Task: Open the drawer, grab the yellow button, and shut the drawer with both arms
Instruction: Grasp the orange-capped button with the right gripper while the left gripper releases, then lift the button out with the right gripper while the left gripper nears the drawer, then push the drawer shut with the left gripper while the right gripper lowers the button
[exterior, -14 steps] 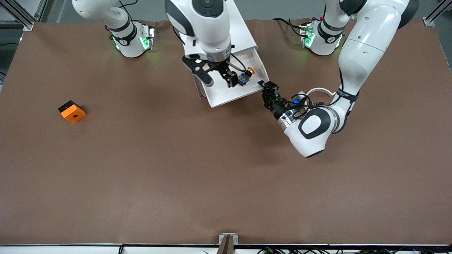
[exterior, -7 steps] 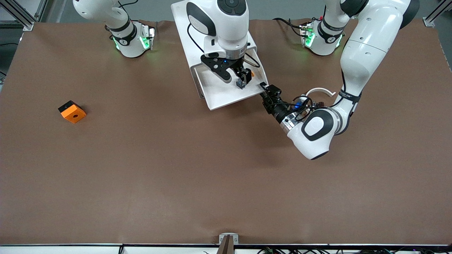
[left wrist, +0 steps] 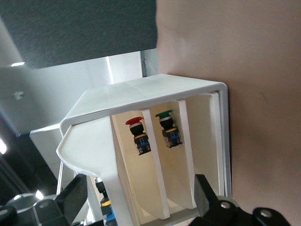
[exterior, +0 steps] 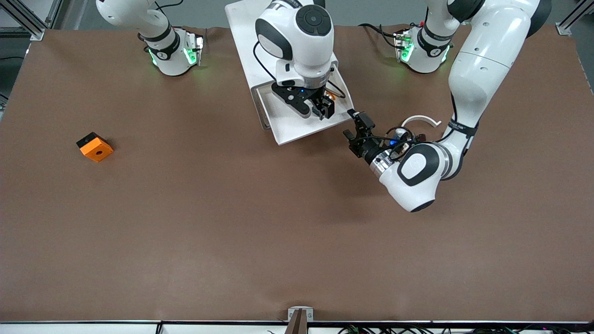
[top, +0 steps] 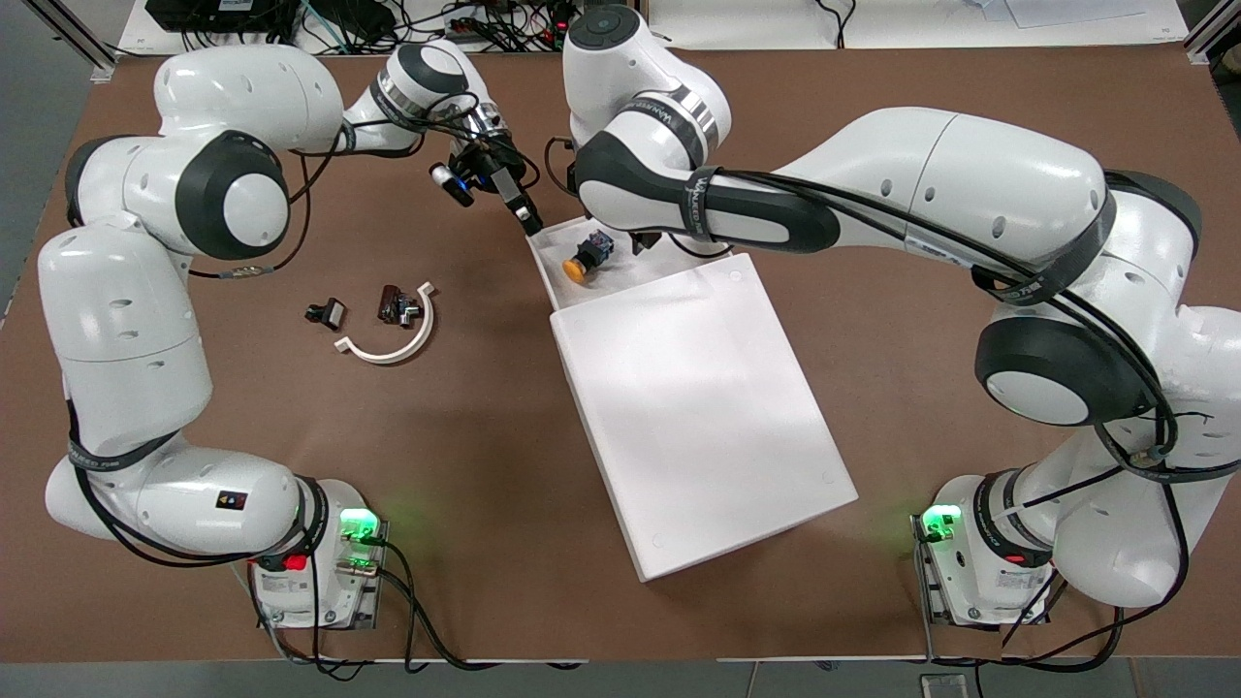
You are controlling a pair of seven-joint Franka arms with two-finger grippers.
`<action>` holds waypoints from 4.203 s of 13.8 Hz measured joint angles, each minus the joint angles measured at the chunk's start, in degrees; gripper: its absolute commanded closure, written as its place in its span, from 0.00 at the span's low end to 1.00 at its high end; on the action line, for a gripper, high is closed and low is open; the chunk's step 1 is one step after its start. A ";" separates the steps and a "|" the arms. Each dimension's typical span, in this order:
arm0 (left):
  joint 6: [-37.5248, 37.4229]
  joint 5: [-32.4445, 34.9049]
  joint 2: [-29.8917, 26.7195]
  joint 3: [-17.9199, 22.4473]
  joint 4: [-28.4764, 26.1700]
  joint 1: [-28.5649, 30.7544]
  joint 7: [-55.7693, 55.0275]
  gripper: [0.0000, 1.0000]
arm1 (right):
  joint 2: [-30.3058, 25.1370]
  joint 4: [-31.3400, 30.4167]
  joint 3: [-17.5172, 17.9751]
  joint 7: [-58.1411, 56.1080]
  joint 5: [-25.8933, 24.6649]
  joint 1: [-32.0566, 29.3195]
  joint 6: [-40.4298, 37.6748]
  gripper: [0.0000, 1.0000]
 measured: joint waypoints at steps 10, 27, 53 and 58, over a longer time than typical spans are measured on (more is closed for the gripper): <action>4.36 9.95 -0.03 0.05 3.18 1.12 24.48 0.00 | 1.44 0.02 -0.01 1.21 -0.02 0.65 1.72 0.61; 37.36 46.74 -1.29 -0.62 5.69 -0.87 52.62 0.00 | -0.64 7.79 -1.57 -16.92 3.01 -11.46 -6.84 1.00; 36.57 50.45 -8.90 -2.74 6.84 -22.39 52.61 0.00 | -0.69 -27.92 -2.01 -104.34 3.03 -64.37 28.51 1.00; 32.15 50.46 -9.18 -6.10 6.81 -24.05 49.94 0.00 | 3.16 -26.29 -1.94 -109.44 6.00 -64.92 32.47 1.00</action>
